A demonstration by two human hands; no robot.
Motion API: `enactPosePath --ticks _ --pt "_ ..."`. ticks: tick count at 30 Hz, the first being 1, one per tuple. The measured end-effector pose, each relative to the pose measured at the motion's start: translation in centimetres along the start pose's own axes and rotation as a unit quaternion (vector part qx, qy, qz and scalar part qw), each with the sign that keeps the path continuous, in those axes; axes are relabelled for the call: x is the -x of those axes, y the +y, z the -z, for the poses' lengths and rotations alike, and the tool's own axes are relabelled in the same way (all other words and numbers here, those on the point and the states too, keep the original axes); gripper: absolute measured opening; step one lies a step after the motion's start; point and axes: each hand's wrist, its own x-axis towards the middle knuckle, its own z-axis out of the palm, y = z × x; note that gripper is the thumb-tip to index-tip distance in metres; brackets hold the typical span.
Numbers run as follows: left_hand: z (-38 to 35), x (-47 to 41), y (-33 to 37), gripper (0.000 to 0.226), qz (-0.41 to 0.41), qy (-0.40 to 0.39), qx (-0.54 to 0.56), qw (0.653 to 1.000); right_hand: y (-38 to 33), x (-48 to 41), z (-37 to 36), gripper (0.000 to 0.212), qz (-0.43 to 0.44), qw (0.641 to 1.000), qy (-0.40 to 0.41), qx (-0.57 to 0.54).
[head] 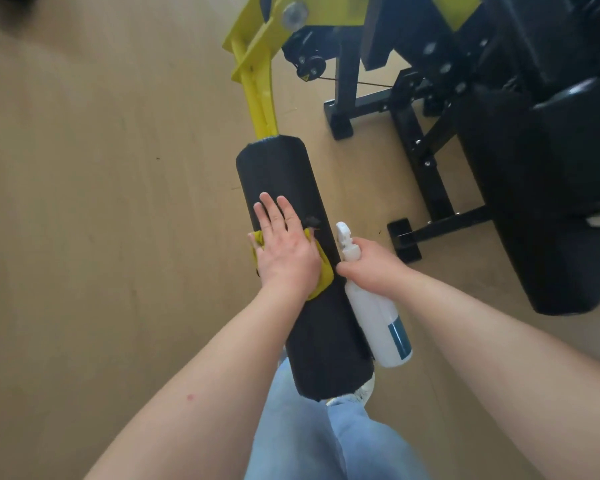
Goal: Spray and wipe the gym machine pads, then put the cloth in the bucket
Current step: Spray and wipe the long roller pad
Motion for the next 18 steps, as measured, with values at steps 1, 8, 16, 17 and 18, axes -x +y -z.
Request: enactPosePath --ticks 1,8,16,17,18 --pt "0.5 -1.2 0.1 0.07 -0.001 0.004 -0.003 1.0 -0.3 -0.6 0.3 0.01 0.001 1.0 -0.003 0.005" --pt "3.5 -9.6 0.7 0.06 -0.03 0.074 -0.041 0.996 -3.5 -4.1 2.3 0.007 0.017 0.999 0.032 -0.028" --pt "5.8 -15.5 0.7 0.039 -0.095 0.191 -0.027 0.977 -5.1 -4.9 2.2 0.027 0.006 0.999 0.035 -0.004" --pt "6.2 -15.9 0.7 0.04 -0.096 0.19 -0.038 0.976 -5.1 -4.8 2.2 0.027 0.002 0.999 0.04 -0.007" --pt "6.7 -16.2 0.9 0.041 -0.097 0.185 -0.047 0.977 -5.2 -4.7 2.2 0.026 -0.001 0.999 0.046 -0.008"
